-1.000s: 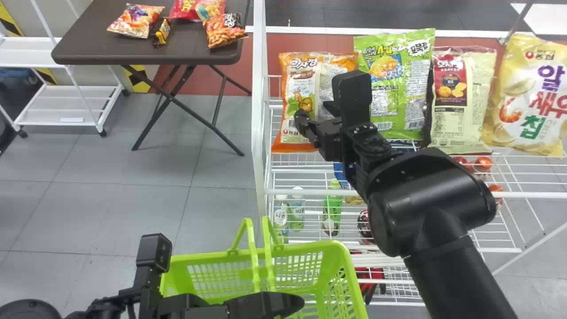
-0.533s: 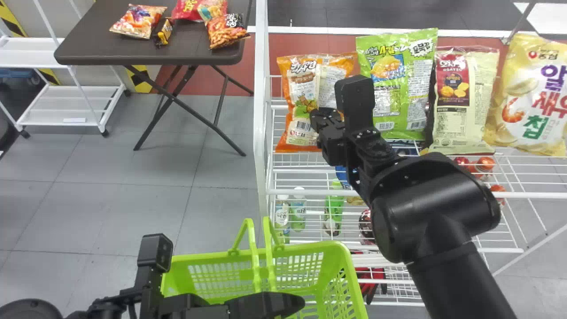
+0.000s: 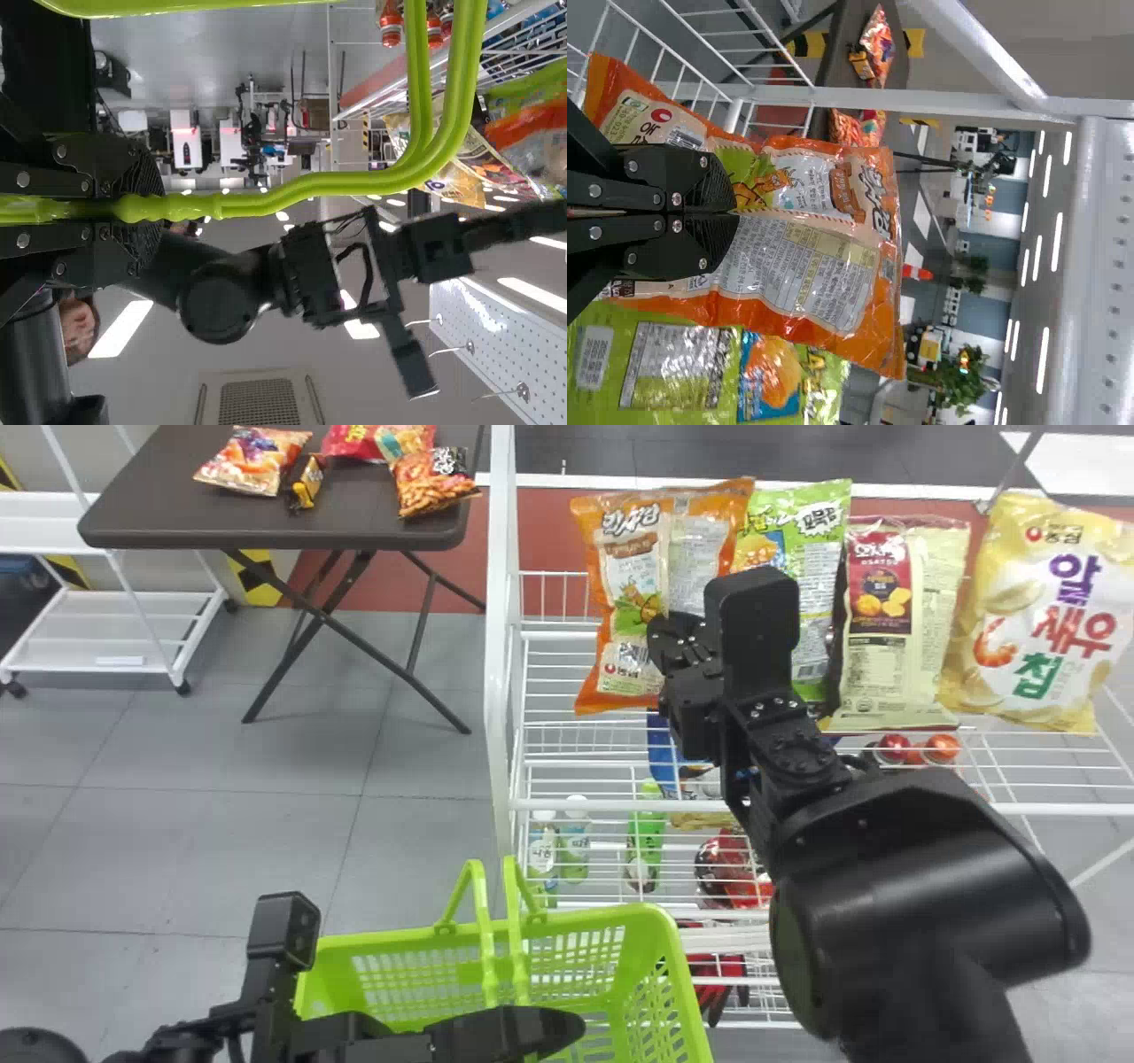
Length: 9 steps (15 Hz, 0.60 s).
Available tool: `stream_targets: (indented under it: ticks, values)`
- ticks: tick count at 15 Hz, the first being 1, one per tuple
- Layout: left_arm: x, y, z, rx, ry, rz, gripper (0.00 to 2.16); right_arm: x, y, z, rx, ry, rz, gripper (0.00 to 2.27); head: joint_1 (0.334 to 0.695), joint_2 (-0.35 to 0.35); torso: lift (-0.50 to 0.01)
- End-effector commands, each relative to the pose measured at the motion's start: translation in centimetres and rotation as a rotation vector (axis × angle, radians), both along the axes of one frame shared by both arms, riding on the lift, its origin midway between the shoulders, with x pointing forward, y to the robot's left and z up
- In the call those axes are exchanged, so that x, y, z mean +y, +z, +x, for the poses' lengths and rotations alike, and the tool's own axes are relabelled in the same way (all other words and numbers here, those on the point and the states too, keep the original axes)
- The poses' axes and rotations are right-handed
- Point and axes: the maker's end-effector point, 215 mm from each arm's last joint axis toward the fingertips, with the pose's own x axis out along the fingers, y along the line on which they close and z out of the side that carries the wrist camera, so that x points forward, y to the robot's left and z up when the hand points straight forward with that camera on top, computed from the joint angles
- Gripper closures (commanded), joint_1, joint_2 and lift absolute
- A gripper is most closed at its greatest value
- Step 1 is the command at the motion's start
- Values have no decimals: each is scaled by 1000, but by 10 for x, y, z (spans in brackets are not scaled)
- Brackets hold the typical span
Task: Hold basket handle with left hand then pick Gamjakkang with right hand and place into basket
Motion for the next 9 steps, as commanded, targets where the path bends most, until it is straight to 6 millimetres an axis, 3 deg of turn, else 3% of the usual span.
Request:
stream_targets:
  ticks: [1, 4, 9]
  values:
    - [0, -1, 0, 2, 1, 0, 2145, -8, 14, -29, 24, -11, 21, 2243, 695, -37, -17]
    - [-1, -3, 1, 2, 2, 9, 2145, -37, 0, -73, 172, -62, 3, 2243, 695, -58, -17]
    - [0, -6, 1, 15, 12, 6, 2142, -50, -29, -147, 408, -56, 12, 2243, 695, -125, -17]
